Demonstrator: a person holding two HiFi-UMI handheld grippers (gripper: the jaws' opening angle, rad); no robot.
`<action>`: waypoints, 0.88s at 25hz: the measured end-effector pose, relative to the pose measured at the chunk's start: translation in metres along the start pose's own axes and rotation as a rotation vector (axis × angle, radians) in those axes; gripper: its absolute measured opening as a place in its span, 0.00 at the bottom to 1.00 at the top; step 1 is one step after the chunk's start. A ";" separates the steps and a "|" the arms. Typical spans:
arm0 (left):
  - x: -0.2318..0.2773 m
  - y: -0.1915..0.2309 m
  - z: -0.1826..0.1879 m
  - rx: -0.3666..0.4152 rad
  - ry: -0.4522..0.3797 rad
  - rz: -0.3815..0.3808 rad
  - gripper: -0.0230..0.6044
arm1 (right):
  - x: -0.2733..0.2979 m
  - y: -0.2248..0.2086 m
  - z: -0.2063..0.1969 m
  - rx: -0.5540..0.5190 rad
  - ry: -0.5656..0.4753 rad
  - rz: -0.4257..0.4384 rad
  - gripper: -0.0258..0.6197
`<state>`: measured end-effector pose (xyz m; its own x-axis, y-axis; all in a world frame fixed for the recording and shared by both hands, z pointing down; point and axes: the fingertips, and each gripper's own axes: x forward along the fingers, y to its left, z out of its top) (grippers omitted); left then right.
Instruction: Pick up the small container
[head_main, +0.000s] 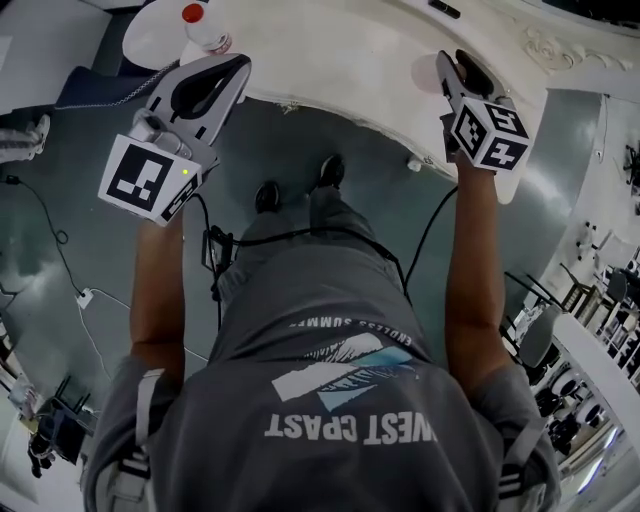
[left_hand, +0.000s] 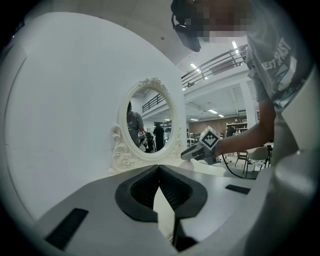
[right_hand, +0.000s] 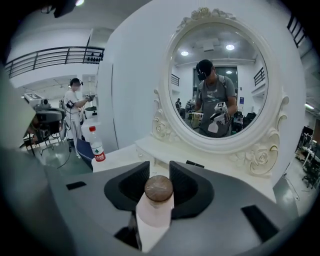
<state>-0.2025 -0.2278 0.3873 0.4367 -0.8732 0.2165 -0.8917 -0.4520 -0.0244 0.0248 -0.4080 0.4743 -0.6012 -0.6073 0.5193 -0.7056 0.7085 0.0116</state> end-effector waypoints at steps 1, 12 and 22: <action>-0.003 0.000 0.002 0.003 -0.004 -0.002 0.06 | -0.006 0.003 0.007 -0.003 -0.011 0.000 0.26; -0.019 0.003 0.028 0.045 -0.069 -0.036 0.06 | -0.069 0.033 0.074 -0.045 -0.127 -0.007 0.26; -0.028 -0.001 0.050 0.094 -0.112 -0.093 0.06 | -0.126 0.052 0.112 -0.093 -0.230 -0.045 0.26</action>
<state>-0.2076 -0.2123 0.3327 0.5324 -0.8391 0.1116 -0.8339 -0.5426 -0.1011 0.0220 -0.3350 0.3133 -0.6468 -0.6974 0.3088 -0.7026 0.7023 0.1144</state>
